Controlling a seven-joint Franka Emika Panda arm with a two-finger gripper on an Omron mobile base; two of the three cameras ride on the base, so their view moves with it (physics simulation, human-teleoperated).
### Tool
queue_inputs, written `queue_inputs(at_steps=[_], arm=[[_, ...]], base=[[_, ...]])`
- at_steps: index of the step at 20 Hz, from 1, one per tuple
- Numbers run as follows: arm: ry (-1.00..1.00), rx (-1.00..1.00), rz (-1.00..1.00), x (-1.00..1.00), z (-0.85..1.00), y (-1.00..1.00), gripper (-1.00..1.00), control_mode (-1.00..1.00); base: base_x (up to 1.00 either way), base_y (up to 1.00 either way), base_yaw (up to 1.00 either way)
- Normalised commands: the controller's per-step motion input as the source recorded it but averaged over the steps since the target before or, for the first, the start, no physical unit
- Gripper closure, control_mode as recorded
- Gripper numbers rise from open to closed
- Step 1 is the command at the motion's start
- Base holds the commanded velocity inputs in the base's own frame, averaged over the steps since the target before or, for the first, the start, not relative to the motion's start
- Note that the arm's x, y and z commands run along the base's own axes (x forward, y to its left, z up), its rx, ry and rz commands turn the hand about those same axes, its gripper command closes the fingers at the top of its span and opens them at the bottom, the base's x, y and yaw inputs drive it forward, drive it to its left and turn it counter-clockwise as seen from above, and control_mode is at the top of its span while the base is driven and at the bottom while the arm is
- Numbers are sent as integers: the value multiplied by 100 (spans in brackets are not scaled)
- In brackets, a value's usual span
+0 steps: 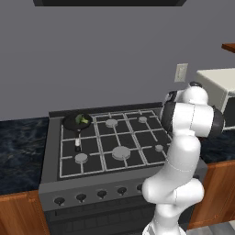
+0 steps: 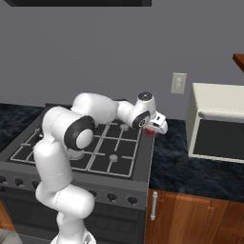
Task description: Put the broccoli and bell pepper in the pan. Then turn on the rear left burner and set the heat to medium.
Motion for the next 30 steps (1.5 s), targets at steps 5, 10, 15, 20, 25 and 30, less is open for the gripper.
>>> queue_inputs(at_steps=[5, 10, 15, 20, 25, 30], arm=[[-5, 0, 25, 0, 27, 100, 100, -100], [-1, 1, 30, 0, 0, 100, 100, -100], [7, 7, 24, 0, 0, 80, 100, -100], [16, 5, 13, 0, 0, 84, 100, -100], [18, 4, 2, 0, 2, 76, 100, -100], [12, 0, 0, 0, 1, 71, 100, -100]], base=[[0, 0, 0], [0, 0, 0], [0, 0, 0], [0, 0, 0], [0, 0, 0], [0, 0, 0]])
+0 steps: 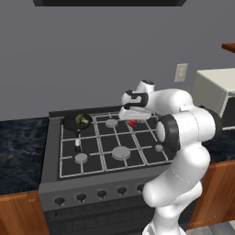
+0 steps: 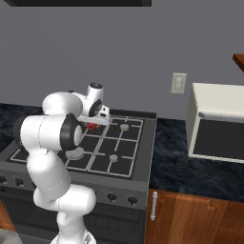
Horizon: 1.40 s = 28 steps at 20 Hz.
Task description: Put the broccoli and bell pepper in the pan. Then turn on the rear left burner and set the heat to medium.
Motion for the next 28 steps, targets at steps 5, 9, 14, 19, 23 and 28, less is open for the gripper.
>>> queue_inputs(at_steps=[5, 9, 14, 19, 23, 28], arm=[[1, 0, -2, 0, -6, 62, 100, -100], [-11, -2, -10, 0, -33, 66, 100, -100], [-25, -1, -12, 0, -13, 81, 100, -100], [-24, 0, -16, 0, 0, 80, 100, -100], [-11, 0, -15, 0, 8, 52, 100, -100], [2, 0, -6, 0, 45, 37, 100, -100]], base=[[0, 0, 0], [0, 0, 0], [0, 0, 0], [0, 0, 0], [0, 0, 0], [0, 0, 0]])
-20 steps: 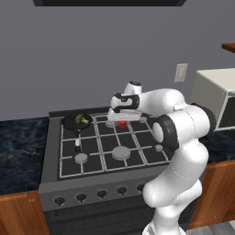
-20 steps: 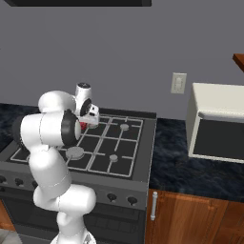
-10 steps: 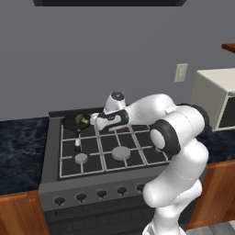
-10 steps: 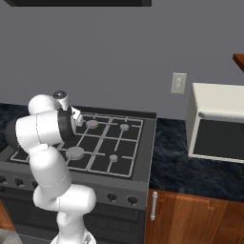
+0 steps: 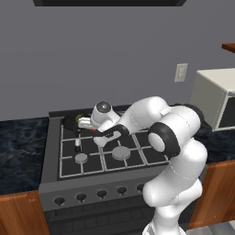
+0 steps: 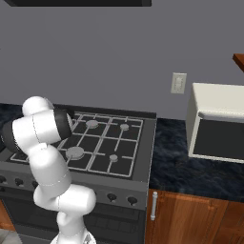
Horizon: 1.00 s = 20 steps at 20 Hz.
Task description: Put the broccoli and bell pepper in the pan. Then turn on the rear left burner and set the heat to medium.
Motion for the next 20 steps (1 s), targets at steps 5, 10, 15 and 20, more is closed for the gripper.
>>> queue_inputs(at_steps=[5, 10, 15, 20], arm=[[12, 0, 0, 0, 59, 4, 100, -100], [12, 0, 4, 0, 26, -5, 100, -100], [1, 0, 3, 10, 0, -2, 100, -100], [0, -1, 0, 48, 0, 6, 100, -100]], base=[[0, 0, 0], [0, 0, 0], [0, 0, 0], [0, 0, 0]])
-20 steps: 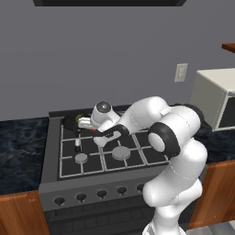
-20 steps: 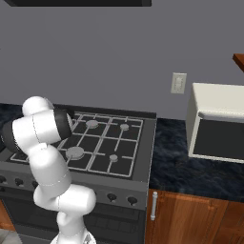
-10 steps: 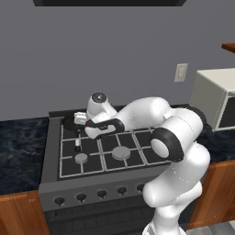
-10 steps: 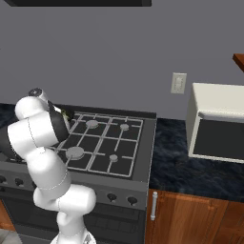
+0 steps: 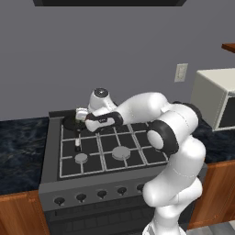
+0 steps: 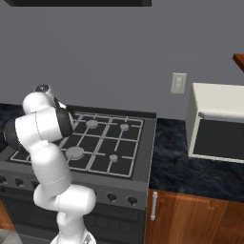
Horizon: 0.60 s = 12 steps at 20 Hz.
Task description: Put the broccoli and bell pepper in the pan. Then turn on the rear left burner and set the heat to medium.
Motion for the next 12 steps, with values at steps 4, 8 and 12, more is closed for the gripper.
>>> queue_inputs(at_steps=[4, 8, 12], arm=[[1, -1, 1, 40, 12, 30, 100, -100], [7, 0, 4, 8, 19, 41, 100, -100], [2, -5, 3, 19, -7, 29, 100, -100]], base=[[0, 0, 0], [0, 0, 0], [0, 0, 0]])
